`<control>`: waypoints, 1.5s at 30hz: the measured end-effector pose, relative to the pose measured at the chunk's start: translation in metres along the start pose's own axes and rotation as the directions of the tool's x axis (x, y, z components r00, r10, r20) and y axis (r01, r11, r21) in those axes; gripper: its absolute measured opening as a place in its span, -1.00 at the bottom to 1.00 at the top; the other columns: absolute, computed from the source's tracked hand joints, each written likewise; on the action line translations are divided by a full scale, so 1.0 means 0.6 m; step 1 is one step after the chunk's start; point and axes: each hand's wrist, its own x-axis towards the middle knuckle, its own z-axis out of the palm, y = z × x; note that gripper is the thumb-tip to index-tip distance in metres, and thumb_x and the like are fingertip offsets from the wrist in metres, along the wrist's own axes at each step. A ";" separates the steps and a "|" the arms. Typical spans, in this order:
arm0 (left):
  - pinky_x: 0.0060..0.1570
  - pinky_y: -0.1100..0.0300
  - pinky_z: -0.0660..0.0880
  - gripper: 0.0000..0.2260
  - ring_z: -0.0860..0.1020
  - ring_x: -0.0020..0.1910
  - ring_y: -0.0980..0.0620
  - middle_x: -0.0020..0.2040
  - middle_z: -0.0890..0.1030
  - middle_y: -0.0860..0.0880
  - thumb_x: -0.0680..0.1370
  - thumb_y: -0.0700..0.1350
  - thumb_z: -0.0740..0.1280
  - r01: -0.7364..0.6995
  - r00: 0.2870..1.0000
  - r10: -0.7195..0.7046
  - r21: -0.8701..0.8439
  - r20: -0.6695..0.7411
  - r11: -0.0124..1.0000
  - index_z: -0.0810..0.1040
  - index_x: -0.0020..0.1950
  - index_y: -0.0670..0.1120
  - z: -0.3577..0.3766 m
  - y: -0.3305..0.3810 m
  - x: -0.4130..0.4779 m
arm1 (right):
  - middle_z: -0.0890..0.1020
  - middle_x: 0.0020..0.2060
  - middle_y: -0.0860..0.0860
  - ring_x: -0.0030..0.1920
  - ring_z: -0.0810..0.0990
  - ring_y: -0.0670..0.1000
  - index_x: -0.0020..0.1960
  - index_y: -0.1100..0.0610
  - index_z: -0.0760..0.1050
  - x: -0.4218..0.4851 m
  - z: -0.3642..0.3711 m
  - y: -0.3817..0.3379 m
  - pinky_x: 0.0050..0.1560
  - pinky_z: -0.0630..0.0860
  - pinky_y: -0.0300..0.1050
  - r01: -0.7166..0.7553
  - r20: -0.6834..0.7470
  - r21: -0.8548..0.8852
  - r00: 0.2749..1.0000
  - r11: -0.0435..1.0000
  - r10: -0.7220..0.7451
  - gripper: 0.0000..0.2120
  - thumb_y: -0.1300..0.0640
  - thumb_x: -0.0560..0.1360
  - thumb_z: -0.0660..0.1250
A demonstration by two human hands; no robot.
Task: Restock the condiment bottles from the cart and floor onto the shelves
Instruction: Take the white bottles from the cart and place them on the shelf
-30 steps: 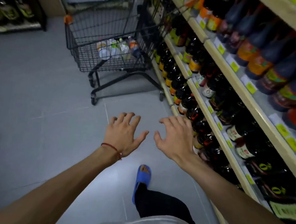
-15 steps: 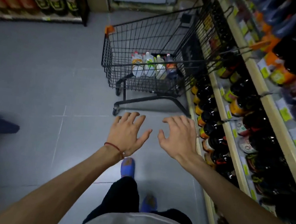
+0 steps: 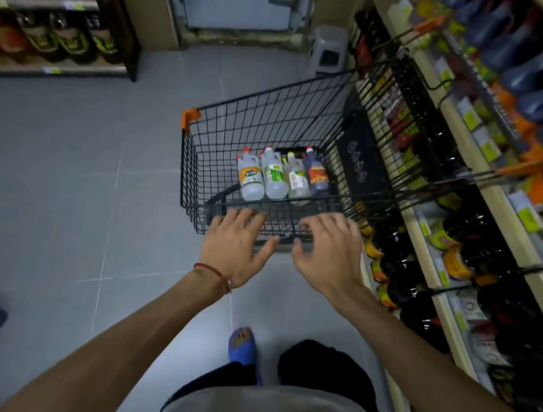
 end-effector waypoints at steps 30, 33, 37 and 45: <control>0.28 -0.11 0.45 -0.51 0.47 0.30 -0.09 0.33 0.51 -0.03 0.64 0.26 0.07 0.498 0.809 -0.431 -0.076 0.399 0.864 0.39 0.46 0.02 0.223 -0.142 0.489 | 0.68 0.02 0.03 0.08 0.57 0.11 0.12 0.08 0.64 0.510 0.310 0.155 0.01 0.47 -0.03 -0.162 0.406 0.208 0.911 0.965 0.065 -0.71 0.03 0.45 0.34; 0.29 -0.12 0.46 -0.51 0.46 0.31 -0.10 0.35 0.51 -0.05 0.64 0.24 0.14 0.574 0.761 -0.473 -0.121 0.444 0.810 0.38 0.48 0.00 0.279 -0.158 0.497 | 0.69 0.01 0.07 0.08 0.59 0.16 0.10 0.13 0.65 0.509 0.359 0.164 0.01 0.44 -0.05 -0.212 0.398 0.246 0.912 0.946 0.101 -0.72 0.05 0.45 0.35; 0.24 -0.20 0.49 -0.48 0.46 0.31 -0.16 0.32 0.50 -0.09 0.61 0.20 0.27 0.699 0.665 -0.550 -0.163 0.506 0.696 0.37 0.47 -0.04 0.367 -0.184 0.522 | 0.68 -0.04 0.09 0.06 0.61 0.19 0.07 0.13 0.65 0.512 0.434 0.178 0.03 0.51 0.02 -0.229 0.432 0.233 0.895 0.945 0.111 -0.69 -0.01 0.46 0.29; 0.21 -0.16 0.55 -0.13 0.54 0.25 -0.16 0.30 0.52 -0.16 0.31 0.38 0.53 0.902 0.414 -0.702 -0.367 0.580 0.228 0.40 0.42 -0.12 0.527 -0.240 0.584 | 0.67 0.08 0.02 0.16 0.57 0.10 0.16 0.06 0.63 0.509 0.525 0.201 0.10 0.55 0.05 -0.368 0.560 0.222 0.806 0.903 0.191 -0.71 -0.01 0.49 0.34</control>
